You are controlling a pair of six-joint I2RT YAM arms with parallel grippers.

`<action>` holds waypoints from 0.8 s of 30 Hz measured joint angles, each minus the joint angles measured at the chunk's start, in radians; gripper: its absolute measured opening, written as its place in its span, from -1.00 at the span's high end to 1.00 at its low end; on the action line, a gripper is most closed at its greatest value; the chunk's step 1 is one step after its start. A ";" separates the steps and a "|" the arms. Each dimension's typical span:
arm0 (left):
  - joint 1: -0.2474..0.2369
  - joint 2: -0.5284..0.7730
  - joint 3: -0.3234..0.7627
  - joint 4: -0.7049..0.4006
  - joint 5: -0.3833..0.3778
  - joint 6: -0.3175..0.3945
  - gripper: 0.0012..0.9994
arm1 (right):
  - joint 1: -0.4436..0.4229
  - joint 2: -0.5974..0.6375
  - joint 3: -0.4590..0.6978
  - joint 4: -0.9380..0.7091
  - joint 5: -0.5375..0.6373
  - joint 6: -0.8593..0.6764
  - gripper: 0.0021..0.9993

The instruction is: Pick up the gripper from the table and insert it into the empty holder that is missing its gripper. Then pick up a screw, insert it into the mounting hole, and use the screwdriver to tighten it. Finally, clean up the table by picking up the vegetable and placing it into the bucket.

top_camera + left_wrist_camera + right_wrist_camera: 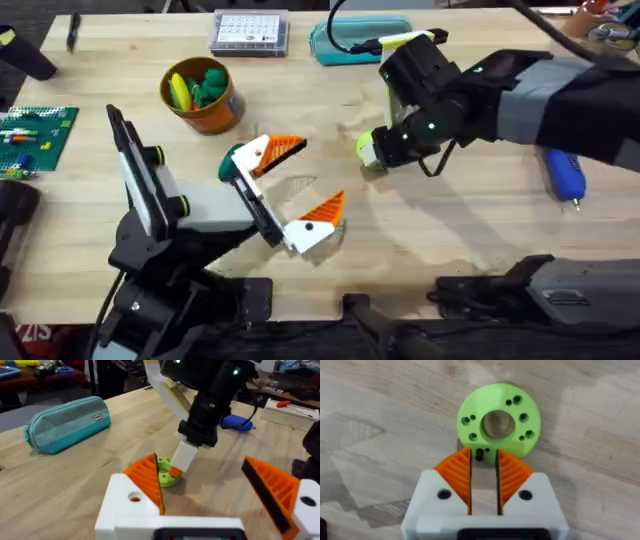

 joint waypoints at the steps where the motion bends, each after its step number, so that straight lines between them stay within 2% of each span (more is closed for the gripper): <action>1: 0.000 0.000 0.000 0.000 0.000 0.000 -0.98 | 0.000 0.001 0.000 0.000 0.002 0.000 0.51; 14: 0.000 0.000 0.000 0.000 0.000 0.000 -0.98 | 0.019 0.001 0.000 0.001 0.014 -0.010 0.57; 24: 0.000 0.000 0.000 0.000 0.000 0.000 -0.98 | 0.041 0.001 0.000 0.005 0.062 -0.024 0.72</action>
